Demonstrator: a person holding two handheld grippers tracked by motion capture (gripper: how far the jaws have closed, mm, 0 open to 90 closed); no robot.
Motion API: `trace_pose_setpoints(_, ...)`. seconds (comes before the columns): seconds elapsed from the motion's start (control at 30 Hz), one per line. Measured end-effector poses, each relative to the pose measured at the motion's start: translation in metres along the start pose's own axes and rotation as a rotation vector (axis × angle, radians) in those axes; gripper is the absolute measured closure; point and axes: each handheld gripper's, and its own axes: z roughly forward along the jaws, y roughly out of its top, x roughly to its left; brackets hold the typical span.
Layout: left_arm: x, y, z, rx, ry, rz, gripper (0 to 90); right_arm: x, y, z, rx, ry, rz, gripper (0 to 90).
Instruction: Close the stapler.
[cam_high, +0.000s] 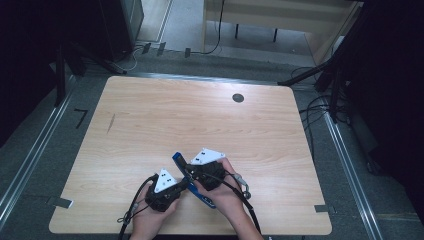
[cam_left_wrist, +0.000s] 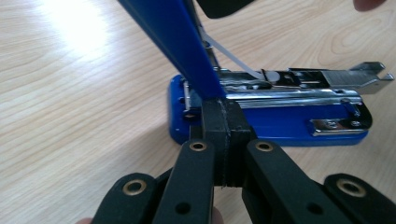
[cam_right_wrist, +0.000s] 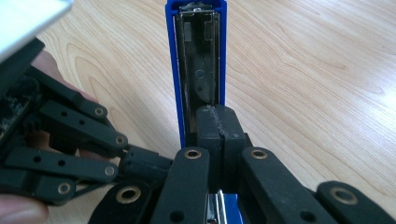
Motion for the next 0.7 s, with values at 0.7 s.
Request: trace_pose_setpoints(0.7,-0.009,0.002,0.009,0.008,-0.040,0.059,90.0,-0.003,-0.019,-0.018,-0.043,0.004,0.022,90.0)
